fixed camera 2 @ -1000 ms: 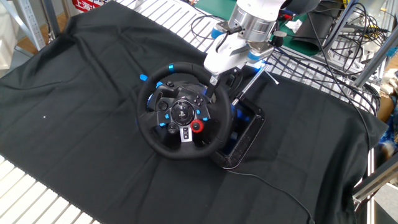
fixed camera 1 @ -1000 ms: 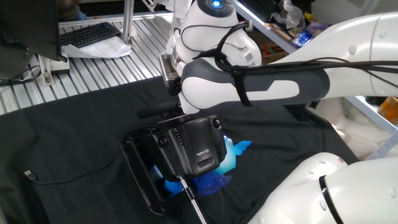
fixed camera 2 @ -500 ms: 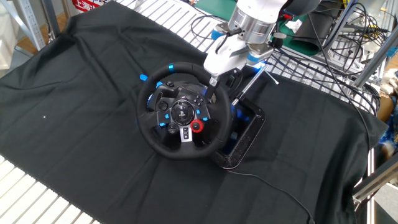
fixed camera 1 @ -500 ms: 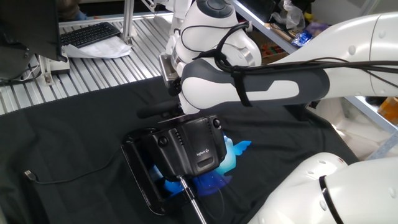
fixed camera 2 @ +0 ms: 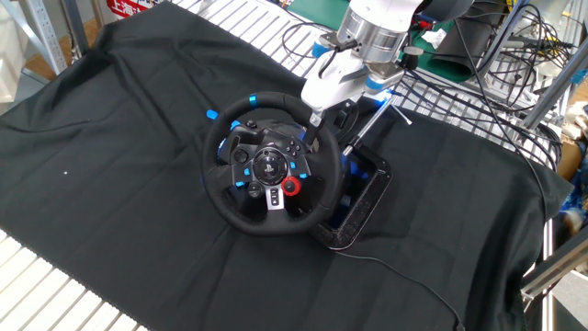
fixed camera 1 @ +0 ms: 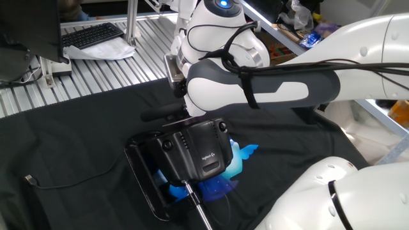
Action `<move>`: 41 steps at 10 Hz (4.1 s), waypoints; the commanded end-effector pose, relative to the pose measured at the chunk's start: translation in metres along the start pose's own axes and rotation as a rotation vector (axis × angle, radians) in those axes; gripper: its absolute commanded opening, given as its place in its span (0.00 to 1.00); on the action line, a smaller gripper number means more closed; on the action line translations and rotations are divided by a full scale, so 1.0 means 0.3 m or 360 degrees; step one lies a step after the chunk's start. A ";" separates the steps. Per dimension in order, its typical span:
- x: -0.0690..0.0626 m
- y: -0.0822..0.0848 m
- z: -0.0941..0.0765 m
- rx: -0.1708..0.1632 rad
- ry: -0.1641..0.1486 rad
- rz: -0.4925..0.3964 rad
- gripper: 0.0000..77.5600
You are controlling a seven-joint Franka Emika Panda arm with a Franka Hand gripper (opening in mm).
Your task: Rotate the steering wheel 90 degrees counterclockwise
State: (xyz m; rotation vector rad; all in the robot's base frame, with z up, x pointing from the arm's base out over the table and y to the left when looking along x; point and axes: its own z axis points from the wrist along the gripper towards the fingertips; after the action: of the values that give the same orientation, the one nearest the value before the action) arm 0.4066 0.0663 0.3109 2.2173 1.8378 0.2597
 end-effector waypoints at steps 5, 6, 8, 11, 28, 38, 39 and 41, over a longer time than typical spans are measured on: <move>0.047 -0.113 0.110 -0.0102 -0.0088 -0.0036 1.00; 0.047 -0.114 0.111 -0.0102 -0.0089 -0.0035 1.00; 0.048 -0.114 0.113 -0.0102 -0.0090 -0.0040 1.00; 0.051 -0.119 0.126 -0.0105 -0.0092 -0.0039 1.00; 0.052 -0.153 0.113 0.0031 -0.0075 -0.0390 1.00; 0.110 -0.189 0.014 0.0216 0.0106 -0.0548 1.00; 0.118 -0.173 0.014 0.0212 0.0096 -0.0510 1.00; 0.113 -0.151 0.033 0.0170 0.0067 -0.0433 1.00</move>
State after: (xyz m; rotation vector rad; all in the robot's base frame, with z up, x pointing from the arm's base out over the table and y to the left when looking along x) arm 0.3692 0.0938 0.2926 1.9502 2.2415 0.1638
